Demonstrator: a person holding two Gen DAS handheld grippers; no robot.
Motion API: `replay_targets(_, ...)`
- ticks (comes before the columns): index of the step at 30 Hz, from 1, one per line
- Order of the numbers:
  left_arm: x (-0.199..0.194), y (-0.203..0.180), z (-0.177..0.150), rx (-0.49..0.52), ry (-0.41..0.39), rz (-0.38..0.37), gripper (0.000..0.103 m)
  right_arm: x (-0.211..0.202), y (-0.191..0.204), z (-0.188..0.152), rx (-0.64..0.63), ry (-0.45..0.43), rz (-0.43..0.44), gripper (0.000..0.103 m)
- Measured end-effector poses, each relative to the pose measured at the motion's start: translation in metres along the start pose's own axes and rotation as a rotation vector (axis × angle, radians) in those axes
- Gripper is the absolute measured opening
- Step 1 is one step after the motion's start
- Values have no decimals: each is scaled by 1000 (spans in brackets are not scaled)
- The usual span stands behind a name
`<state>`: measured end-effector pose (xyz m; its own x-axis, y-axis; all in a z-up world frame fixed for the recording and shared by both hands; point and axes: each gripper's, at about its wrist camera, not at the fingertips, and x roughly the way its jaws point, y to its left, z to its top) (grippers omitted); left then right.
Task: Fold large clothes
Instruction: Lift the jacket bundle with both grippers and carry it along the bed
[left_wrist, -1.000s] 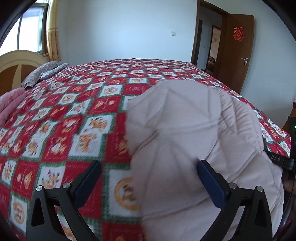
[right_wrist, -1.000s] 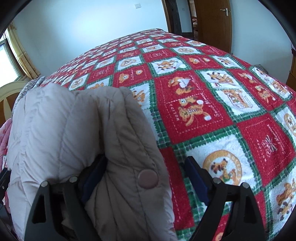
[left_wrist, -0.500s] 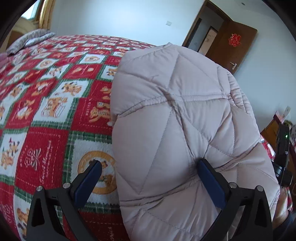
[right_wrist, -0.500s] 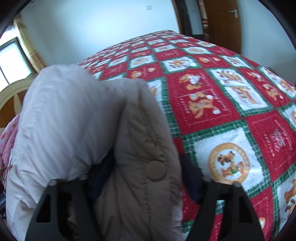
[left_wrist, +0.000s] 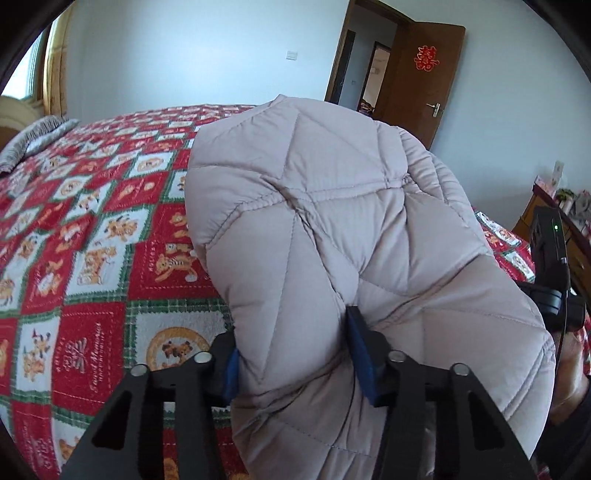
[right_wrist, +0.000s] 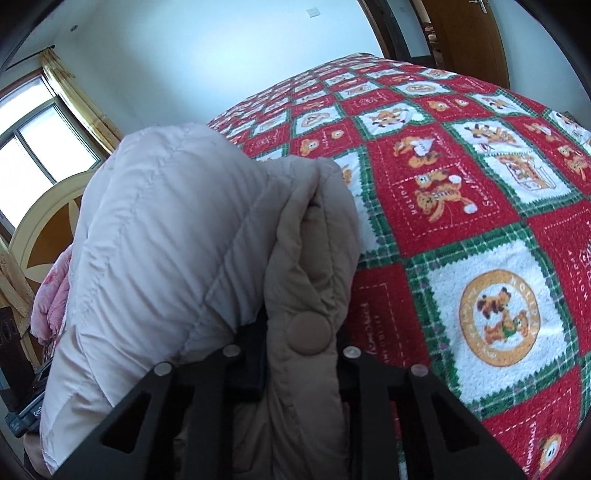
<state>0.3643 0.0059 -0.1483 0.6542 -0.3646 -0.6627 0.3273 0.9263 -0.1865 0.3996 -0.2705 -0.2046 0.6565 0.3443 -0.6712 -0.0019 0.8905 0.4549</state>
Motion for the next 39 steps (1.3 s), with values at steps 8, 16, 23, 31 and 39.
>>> replay_targets(8, -26, -12, 7, 84, -58, 85, 35, -19, 11, -3, 0, -31, 23, 17)
replay_targets(16, -63, -7, 8, 99, -94, 147, 32, -29, 40, -3, -40, -54, 67, 16)
replay_targets(23, -102, 18, 2, 67, -124, 194, 31, -26, 83, -1, -108, -54, 110, 15)
replay_targets(31, -141, 59, -11, 25, -153, 259, 30, -20, 143, -6, -196, -52, 171, 15)
replay_targets(39, -172, 103, -27, -40, -175, 317, 29, -9, 201, -10, -295, -35, 223, 14)
